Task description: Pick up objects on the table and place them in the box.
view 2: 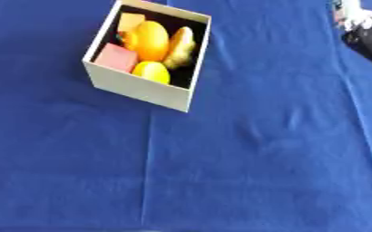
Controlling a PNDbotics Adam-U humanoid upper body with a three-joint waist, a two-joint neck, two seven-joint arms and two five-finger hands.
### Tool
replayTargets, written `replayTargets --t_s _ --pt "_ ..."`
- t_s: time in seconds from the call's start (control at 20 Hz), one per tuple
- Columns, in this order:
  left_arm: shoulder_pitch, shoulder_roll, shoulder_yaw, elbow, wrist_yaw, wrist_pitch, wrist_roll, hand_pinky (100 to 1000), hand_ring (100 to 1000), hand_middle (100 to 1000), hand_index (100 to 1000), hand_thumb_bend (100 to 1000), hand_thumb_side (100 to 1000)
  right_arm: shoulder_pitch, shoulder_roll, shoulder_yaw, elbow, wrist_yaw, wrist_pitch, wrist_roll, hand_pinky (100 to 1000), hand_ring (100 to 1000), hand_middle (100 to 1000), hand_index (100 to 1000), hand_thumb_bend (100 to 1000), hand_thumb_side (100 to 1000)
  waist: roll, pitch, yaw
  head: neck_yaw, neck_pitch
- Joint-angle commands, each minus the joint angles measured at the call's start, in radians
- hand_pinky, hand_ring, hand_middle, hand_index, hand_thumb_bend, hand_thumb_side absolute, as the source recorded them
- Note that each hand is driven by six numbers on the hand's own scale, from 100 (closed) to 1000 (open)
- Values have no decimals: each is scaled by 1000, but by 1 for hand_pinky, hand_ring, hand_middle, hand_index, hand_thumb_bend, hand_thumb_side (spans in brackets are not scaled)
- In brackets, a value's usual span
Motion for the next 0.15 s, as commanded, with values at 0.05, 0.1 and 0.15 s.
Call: replayTargets --t_s 0.05,0.1,0.15 --pt "35 38 79 -88 48 7 47 881 839 809 926 100 341 0 -9 -12 -15 -8 -35 -9 941 838 771 862 100 516 2 -18 1 1 -12" --pt "57 37 94 -110 61 11 60 881 840 809 927 100 339 5 -3 -12 -15 -9 -46 -11 942 839 771 863 100 517 1 -18 3 1 -11" --pt "78 35 103 -131 74 13 74 882 840 809 928 100 340 9 2 -11 -15 -10 -57 -12 943 840 772 864 100 518 1 -18 3 1 -11"
